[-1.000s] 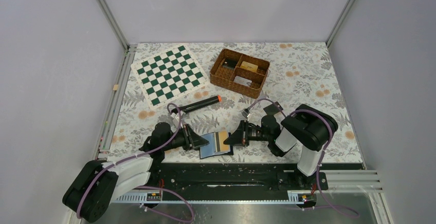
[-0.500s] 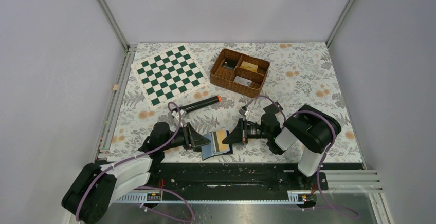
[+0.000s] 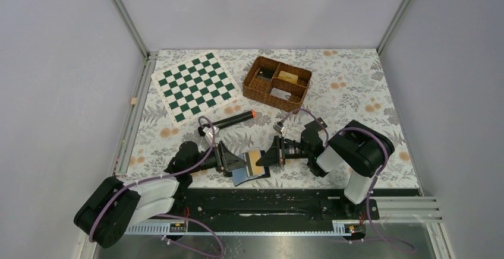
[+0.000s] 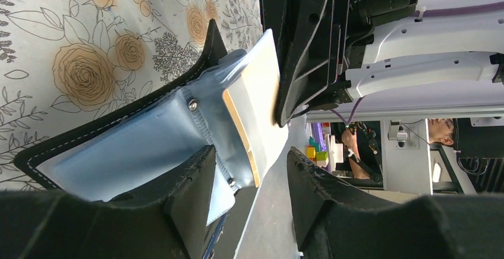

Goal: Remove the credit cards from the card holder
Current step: Remove the credit card from the card holder.

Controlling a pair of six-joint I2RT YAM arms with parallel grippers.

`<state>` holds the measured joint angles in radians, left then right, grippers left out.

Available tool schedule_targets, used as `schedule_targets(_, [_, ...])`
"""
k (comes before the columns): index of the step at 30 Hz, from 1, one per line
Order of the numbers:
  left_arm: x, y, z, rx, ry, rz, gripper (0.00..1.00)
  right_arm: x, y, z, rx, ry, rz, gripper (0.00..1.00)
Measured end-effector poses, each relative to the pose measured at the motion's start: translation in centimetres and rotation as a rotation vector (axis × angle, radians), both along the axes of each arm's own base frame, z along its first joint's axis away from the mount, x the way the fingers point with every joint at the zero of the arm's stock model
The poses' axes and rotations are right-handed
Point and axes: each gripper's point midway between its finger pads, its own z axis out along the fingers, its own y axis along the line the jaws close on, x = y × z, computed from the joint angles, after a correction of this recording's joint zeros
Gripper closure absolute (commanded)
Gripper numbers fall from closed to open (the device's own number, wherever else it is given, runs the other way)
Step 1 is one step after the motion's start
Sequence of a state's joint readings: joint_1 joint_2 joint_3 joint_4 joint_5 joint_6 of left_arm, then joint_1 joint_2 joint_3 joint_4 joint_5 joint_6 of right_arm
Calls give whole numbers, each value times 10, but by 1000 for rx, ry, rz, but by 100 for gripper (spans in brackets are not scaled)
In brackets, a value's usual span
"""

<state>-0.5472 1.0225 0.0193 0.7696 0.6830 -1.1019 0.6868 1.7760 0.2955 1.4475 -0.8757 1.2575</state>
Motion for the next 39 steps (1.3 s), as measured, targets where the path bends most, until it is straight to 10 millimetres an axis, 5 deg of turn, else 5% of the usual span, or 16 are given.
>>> schedule_targets(7, [0,-5,4,-27,4,-10,90,1,2,0,1,9,8,90])
schedule_targets(10, [1,-6,5,-34,5,-5,100,1,2,0,3,9,8,81])
schedule_targets(13, [1,-6,4,-34,12,-4,100,2,2,0,1,15,7,69])
schedule_targets(16, [1,-6,4,-34,12,-3,100,3,2,-2,-3,21,-1,68])
schedule_targets(28, [4,-4,-1,-15,26,16,100,10,-1,-11,-31,44,-84,90])
schedule_targets(39, [3,1,-8,28,14,31,100,9,-2,-11,-31,43,-82,89])
